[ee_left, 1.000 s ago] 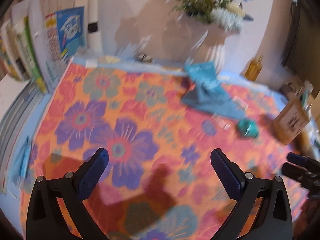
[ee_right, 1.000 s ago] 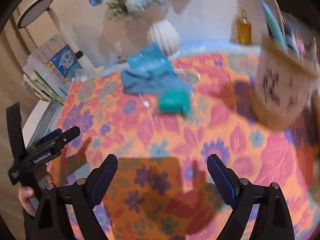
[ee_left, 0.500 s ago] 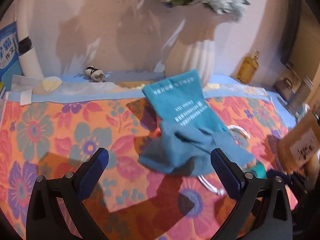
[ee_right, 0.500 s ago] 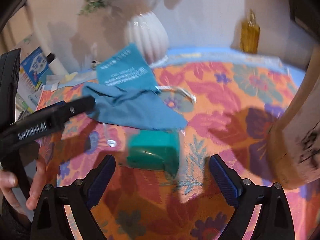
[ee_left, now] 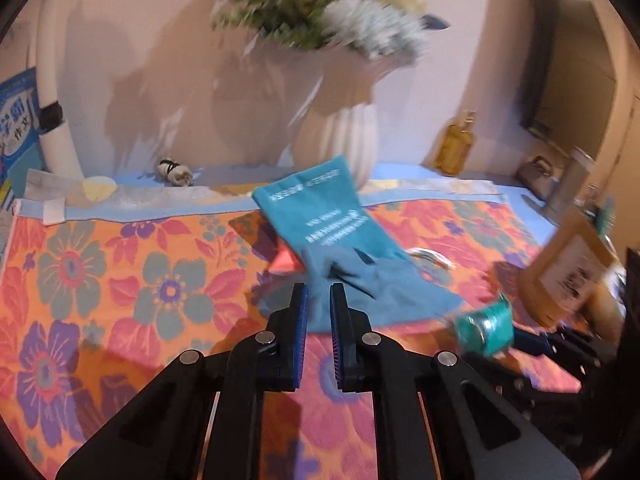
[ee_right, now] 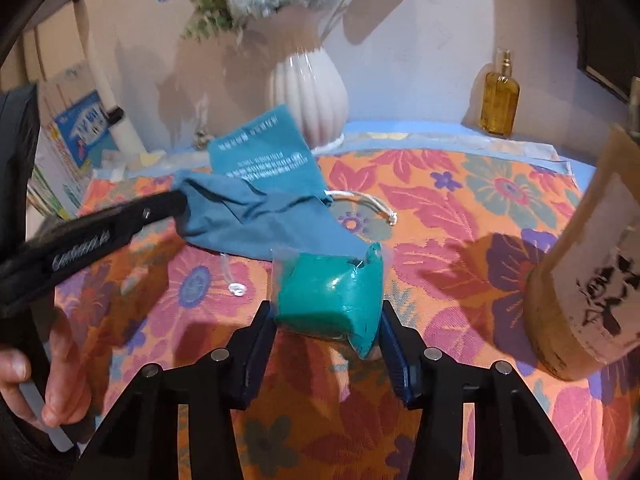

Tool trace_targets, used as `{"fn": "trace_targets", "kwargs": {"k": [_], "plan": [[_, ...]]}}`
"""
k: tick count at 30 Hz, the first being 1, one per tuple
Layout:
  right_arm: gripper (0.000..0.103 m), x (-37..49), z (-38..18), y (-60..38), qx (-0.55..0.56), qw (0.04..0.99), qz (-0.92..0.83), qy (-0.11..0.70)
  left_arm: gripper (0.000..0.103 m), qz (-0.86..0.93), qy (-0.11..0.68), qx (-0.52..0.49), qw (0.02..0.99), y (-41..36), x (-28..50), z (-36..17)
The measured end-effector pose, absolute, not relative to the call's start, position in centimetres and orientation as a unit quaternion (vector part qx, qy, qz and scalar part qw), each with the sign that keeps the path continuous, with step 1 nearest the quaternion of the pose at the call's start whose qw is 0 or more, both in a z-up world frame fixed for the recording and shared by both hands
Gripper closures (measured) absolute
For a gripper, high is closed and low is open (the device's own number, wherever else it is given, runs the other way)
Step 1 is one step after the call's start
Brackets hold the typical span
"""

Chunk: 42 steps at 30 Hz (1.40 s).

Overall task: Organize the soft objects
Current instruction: 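Grasp the blue cloth with left gripper while right gripper grasps the teal packet, then lift the blue cloth with left gripper while right gripper lifts the teal packet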

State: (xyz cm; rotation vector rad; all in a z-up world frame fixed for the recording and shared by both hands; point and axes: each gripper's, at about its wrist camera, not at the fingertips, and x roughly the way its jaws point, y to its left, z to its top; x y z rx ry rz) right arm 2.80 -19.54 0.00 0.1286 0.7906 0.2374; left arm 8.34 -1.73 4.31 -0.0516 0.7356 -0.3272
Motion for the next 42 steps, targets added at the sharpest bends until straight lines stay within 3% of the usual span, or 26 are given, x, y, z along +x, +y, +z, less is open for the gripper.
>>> {"fn": "trace_targets", "kwargs": {"k": [5, 7, 8, 10, 11, 15, 17, 19, 31, 38, 39, 41, 42], "plan": [[0.054, 0.3, 0.2, -21.0, 0.081, 0.918, 0.117, 0.371, 0.095, -0.196, 0.350, -0.014, 0.916, -1.7, 5.3, 5.9], [0.054, 0.1, 0.0, -21.7, 0.096, 0.915, 0.115, 0.375, 0.089, -0.179, 0.351, -0.003, 0.919, -1.8, 5.1, 6.1], [0.053, 0.2, -0.2, -22.0, 0.102, 0.913, 0.114, 0.379, 0.079, -0.168, 0.358, -0.005, 0.918, -1.6, 5.7, 6.0], [0.053, 0.5, -0.5, -22.3, 0.111, 0.908, 0.113, 0.387, 0.022, -0.157, 0.377, -0.020, 0.913, -1.1, 7.7, 5.3], [0.053, 0.7, -0.6, -22.3, 0.113, 0.907, 0.114, 0.390, 0.021, -0.146, 0.371, -0.021, 0.917, -0.9, 8.4, 5.0], [0.053, 0.9, -1.0, -21.9, 0.106, 0.904, 0.114, 0.399, 0.027, -0.130, 0.401, -0.011, 0.907, -1.6, 11.9, 3.2], [0.053, 1.0, -1.1, -21.4, 0.093, 0.903, 0.117, 0.404, 0.045, -0.134, 0.411, -0.016, 0.902, -2.1, 13.2, 2.3], [0.053, 1.0, -1.2, -20.9, 0.079, 0.902, 0.122, 0.406, 0.102, -0.145, 0.414, -0.015, 0.899, -2.7, 13.5, 1.9], [0.053, -0.3, -0.6, -24.0, 0.141, 0.918, 0.093, 0.359, 0.101, -0.287, 0.332, 0.061, 0.896, -5.6, 0.5, 6.5], [0.053, -0.2, -0.9, -25.0, 0.173, 0.910, 0.098, 0.363, 0.096, -0.273, 0.371, 0.076, 0.884, -4.2, -2.3, 6.0], [0.053, -0.2, -0.8, -24.9, 0.170, 0.911, 0.099, 0.363, 0.092, -0.270, 0.377, 0.074, 0.883, -3.9, -1.9, 5.7], [0.053, -0.1, -0.8, -24.6, 0.162, 0.912, 0.100, 0.364, 0.073, -0.265, 0.395, 0.065, 0.877, -4.1, -0.6, 4.6], [0.053, -0.1, -0.8, -24.5, 0.159, 0.912, 0.101, 0.365, 0.052, -0.264, 0.405, 0.058, 0.874, -4.2, -0.1, 4.1]]}}
